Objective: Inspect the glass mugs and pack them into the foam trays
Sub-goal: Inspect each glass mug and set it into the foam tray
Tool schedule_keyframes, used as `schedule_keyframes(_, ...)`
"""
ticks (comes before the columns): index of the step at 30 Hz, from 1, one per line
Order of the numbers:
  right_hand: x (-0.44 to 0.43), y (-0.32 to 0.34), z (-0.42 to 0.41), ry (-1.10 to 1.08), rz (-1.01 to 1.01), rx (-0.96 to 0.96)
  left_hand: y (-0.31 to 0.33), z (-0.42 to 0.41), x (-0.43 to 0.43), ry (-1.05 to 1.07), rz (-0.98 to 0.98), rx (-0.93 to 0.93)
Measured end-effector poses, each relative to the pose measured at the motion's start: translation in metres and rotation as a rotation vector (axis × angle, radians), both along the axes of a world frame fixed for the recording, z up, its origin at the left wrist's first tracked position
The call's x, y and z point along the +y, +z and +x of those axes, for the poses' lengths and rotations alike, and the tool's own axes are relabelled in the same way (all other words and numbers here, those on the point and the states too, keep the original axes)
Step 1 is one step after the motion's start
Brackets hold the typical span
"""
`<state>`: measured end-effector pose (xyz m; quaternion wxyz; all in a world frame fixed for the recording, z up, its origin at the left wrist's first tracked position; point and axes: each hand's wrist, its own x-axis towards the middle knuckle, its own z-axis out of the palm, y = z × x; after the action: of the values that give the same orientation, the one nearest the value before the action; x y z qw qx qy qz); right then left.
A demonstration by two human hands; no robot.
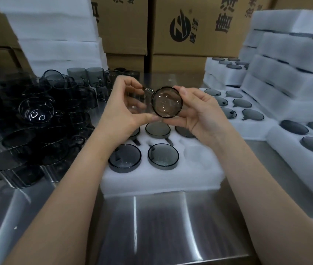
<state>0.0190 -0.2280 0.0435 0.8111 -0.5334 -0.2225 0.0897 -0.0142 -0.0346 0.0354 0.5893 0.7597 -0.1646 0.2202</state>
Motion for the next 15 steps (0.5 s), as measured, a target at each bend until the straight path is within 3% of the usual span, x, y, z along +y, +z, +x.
schedule_keyframes(5,0.004,0.0,0.0,-0.015,0.068,0.007,0.003,-0.005,-0.007,0.068,0.13,-0.041)
schedule_keyframes(15,0.01,-0.003,-0.006,-0.101,-0.234,-0.148,0.008,-0.011,-0.016,0.019,0.17,0.101)
